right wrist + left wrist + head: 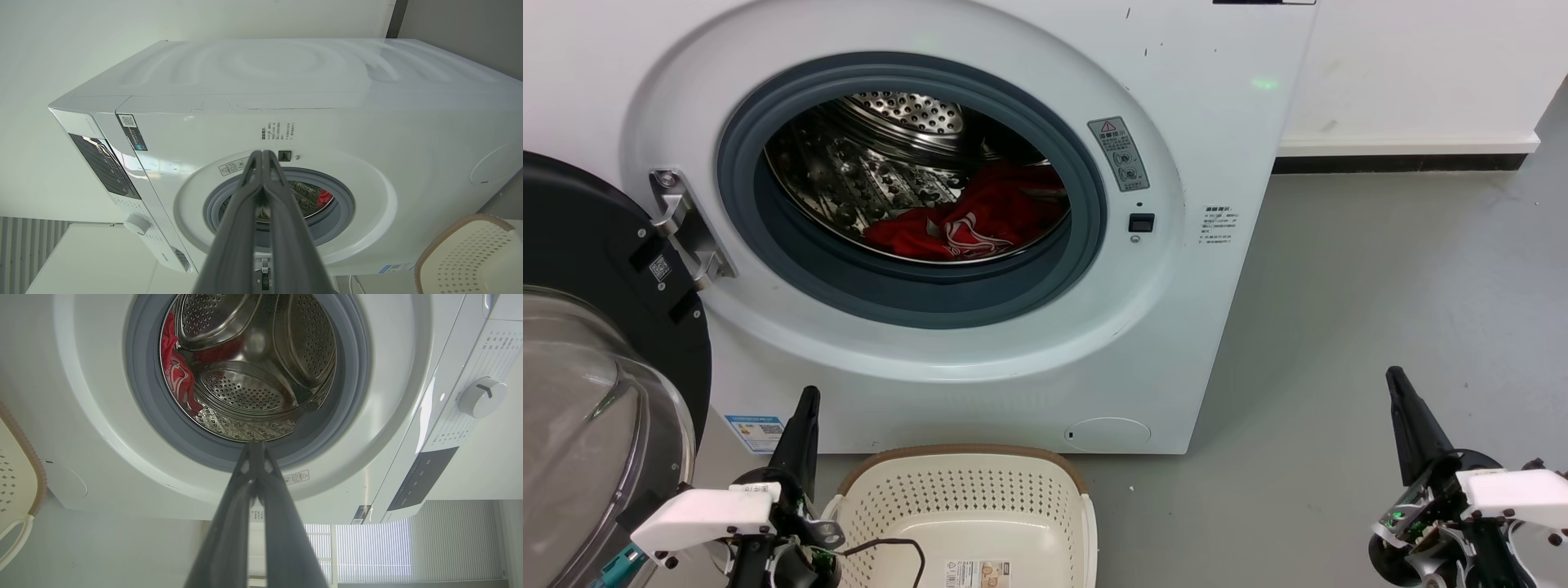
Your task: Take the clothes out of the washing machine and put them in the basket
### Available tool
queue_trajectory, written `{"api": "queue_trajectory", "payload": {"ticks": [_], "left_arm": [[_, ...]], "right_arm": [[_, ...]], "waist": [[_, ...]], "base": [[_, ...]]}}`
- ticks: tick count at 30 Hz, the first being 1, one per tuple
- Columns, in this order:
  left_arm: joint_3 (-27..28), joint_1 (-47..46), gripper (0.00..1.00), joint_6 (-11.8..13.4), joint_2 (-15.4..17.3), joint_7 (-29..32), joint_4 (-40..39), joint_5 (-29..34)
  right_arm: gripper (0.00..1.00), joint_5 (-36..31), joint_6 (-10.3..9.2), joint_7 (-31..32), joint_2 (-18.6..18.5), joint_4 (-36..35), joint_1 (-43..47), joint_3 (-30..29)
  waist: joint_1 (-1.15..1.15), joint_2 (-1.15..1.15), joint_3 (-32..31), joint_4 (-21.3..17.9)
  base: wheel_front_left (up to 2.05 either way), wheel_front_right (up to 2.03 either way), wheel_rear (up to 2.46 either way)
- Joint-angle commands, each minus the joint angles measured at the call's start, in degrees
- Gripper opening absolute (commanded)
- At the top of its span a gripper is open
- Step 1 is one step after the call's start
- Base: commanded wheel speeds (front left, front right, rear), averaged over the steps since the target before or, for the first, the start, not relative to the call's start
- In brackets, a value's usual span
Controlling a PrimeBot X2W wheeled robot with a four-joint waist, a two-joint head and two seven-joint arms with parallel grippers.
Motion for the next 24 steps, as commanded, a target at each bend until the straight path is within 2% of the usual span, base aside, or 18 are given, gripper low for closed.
{"api": "queue_trajectory", "payload": {"ticks": [1,8,15,24], "left_arm": [[0.0,0.0,1.0,0.0,0.0,0.0,0.0,0.0],[-1.5,0.0,1.0,0.0,0.0,-1.4,-0.2,0.2],[-3.4,-0.3,1.0,0.0,0.1,-3.5,-1.1,2.1],[-3.6,-0.6,1.0,0.0,0.2,-5.9,-3.5,13.6]], "right_arm": [[1.0,0.0,0.0,0.0,0.0,0.0,0.0,0.0],[1.0,-0.5,0.0,-1.6,0.0,-0.5,0.5,1.2],[1.0,-4.1,0.0,-3.5,0.0,-1.1,1.0,2.0],[1.0,-17.2,0.0,-5.8,0.0,-3.0,1.4,2.7]], "waist": [[0.0,0.0,0.0,0.0],[0.0,0.0,0.0,0.0],[0.0,0.0,0.1,0.0],[0.0,0.0,0.2,0.0]], "base": [[0.0,0.0,0.0],[0.0,0.0,0.0],[0.0,0.0,0.0],[0.0,0.0,0.0]]}}
